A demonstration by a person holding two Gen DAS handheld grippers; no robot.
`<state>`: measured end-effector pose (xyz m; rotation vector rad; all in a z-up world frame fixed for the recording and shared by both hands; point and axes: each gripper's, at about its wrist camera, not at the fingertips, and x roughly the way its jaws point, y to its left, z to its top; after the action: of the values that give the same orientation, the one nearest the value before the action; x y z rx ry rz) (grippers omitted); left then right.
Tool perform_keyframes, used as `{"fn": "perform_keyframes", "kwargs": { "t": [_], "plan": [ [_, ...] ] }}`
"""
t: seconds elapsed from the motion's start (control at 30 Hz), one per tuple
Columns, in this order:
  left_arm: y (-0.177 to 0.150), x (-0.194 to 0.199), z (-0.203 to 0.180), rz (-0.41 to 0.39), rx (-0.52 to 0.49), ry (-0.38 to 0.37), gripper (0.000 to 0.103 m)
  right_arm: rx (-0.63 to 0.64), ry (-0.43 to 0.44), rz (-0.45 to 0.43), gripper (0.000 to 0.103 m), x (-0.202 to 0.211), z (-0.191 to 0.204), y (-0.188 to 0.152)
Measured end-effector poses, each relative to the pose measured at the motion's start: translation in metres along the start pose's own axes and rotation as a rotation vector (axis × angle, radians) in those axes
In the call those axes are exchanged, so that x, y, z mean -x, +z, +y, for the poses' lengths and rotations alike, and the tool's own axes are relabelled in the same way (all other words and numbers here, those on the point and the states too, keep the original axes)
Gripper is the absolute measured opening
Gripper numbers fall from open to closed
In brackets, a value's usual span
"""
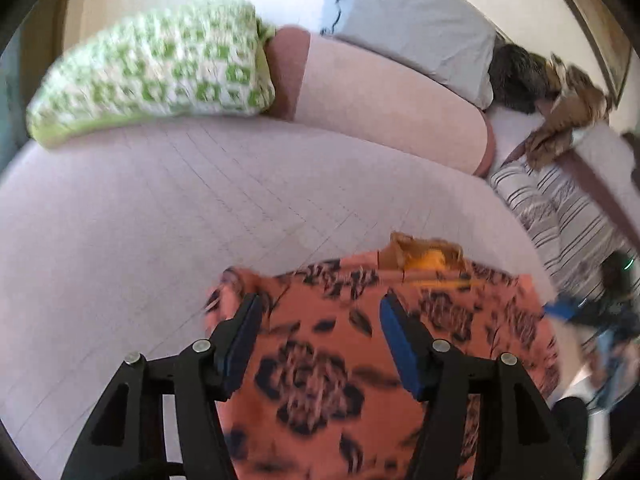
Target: Fold small clothes
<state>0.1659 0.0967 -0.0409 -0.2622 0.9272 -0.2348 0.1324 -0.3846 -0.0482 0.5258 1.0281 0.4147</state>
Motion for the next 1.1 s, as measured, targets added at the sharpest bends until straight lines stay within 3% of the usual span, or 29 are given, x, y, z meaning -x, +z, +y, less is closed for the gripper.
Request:
{"fn": "perform_keyframes", "kwargs": {
  "t": [0.03,0.07,0.1,0.13,0.17,0.2,0.27,0.3,0.33,0.4,0.53,0.6,0.63,0.7,0.77,0.9,0.93,1.0,1.03,1.07,1.1],
  "plan": [
    [0.006,-0.013,0.005,0.026,0.000,-0.041,0.061,-0.033,0.016,0.021,0.078,-0.007,-0.012,0.003],
    [0.009,-0.029,0.012,0.059,0.004,-0.032,0.061,-0.066,0.022,0.037,0.079,-0.017,-0.023,0.006],
    [0.008,-0.041,0.017,0.091,0.001,0.019,0.061,-0.118,0.009,0.054,0.079,-0.031,-0.041,0.008],
    [0.006,-0.061,0.029,0.140,-0.012,0.146,0.055,-0.179,-0.002,0.055,0.076,-0.039,-0.060,0.008],
    [0.002,-0.070,0.040,0.162,0.007,0.208,0.042,-0.233,0.060,0.032,0.076,-0.038,-0.076,0.006],
    [0.000,-0.070,0.048,0.144,0.036,0.209,0.036,-0.272,0.104,0.007,0.075,-0.031,-0.084,0.005],
    [-0.001,-0.058,0.050,0.102,0.078,0.196,0.036,-0.235,0.042,-0.019,0.077,-0.019,-0.079,0.006],
    [-0.002,-0.055,0.045,0.103,0.065,0.213,0.038,-0.201,-0.035,-0.035,0.077,-0.008,-0.073,0.004],
    [-0.003,-0.049,0.037,0.101,0.037,0.238,0.044,-0.190,-0.055,-0.043,0.077,0.000,-0.067,0.002],
    [-0.009,-0.028,0.014,0.049,-0.027,0.278,0.063,-0.164,-0.003,-0.061,0.077,0.015,-0.054,-0.007],
    [-0.029,0.002,-0.025,0.008,-0.090,0.296,0.071,-0.071,0.106,-0.027,0.088,0.022,-0.033,-0.037],
    [-0.038,0.012,-0.037,0.002,-0.104,0.310,0.071,-0.051,-0.110,0.020,0.083,0.005,-0.049,-0.049],
    [-0.042,0.016,-0.044,0.001,-0.102,0.318,0.071,-0.100,-0.131,0.004,0.075,0.005,-0.062,-0.054],
    [-0.048,0.027,-0.049,0.005,-0.089,0.322,0.071,-0.171,-0.112,-0.062,0.076,0.023,-0.058,-0.055],
    [-0.053,0.041,-0.055,-0.017,-0.068,0.325,0.075,-0.094,-0.141,-0.107,0.076,0.039,-0.032,-0.054],
    [-0.061,0.047,-0.061,-0.016,-0.060,0.337,0.075,0.054,-0.033,-0.107,0.087,0.041,0.010,-0.067],
    [-0.063,0.047,-0.063,-0.008,-0.059,0.335,0.075,0.063,-0.040,-0.090,0.087,0.034,0.009,-0.071],
    [-0.067,0.047,-0.063,0.004,-0.053,0.338,0.075,0.008,-0.151,-0.005,0.084,0.008,-0.023,-0.081],
    [-0.069,0.048,-0.063,0.006,-0.051,0.339,0.075,-0.057,-0.118,-0.006,0.076,0.003,-0.041,-0.085],
    [-0.072,0.051,-0.063,0.008,-0.049,0.342,0.075,-0.101,-0.083,-0.069,0.075,0.015,-0.046,-0.087],
    [-0.073,0.053,-0.062,0.007,-0.049,0.344,0.075,-0.115,-0.081,-0.079,0.076,0.021,-0.043,-0.087]
  ]
}}
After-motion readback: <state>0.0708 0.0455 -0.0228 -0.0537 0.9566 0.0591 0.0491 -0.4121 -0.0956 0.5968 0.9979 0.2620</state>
